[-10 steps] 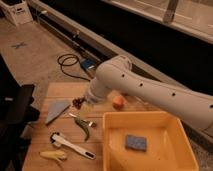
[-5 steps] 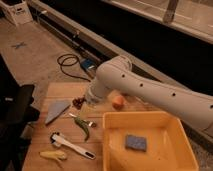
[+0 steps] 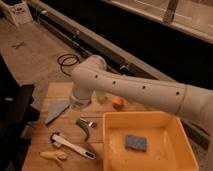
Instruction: Place banana in plastic cup
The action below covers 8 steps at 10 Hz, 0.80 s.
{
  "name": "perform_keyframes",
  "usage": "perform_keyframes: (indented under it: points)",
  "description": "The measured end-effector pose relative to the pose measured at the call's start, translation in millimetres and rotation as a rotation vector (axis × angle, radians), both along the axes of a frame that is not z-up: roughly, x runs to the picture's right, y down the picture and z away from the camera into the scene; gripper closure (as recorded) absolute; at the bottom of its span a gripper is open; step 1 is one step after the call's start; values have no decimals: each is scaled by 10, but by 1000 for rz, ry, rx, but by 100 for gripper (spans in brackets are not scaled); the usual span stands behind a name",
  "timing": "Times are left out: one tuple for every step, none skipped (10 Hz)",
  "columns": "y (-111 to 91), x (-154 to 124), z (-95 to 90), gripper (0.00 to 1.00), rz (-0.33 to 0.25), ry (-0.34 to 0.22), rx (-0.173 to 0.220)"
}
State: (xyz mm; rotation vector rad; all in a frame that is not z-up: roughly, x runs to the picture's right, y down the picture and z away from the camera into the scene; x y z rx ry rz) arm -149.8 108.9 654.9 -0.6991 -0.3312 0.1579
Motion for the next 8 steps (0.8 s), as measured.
perform_keyframes:
  points:
    - [109, -73, 59, 29, -19, -4, -14]
    - [255, -173, 133, 29, -39, -16, -34]
    - [398, -269, 193, 29, -51, -30, -57]
    - [545, -356, 235, 29, -62, -43, -83]
    - [664, -424, 241, 29, -70, -55, -107]
    - [793, -490, 221, 29, -73, -69, -133]
    - [950, -576, 188, 29, -84, -86, -163]
    - [985, -612, 173, 29, -90, -92, -170]
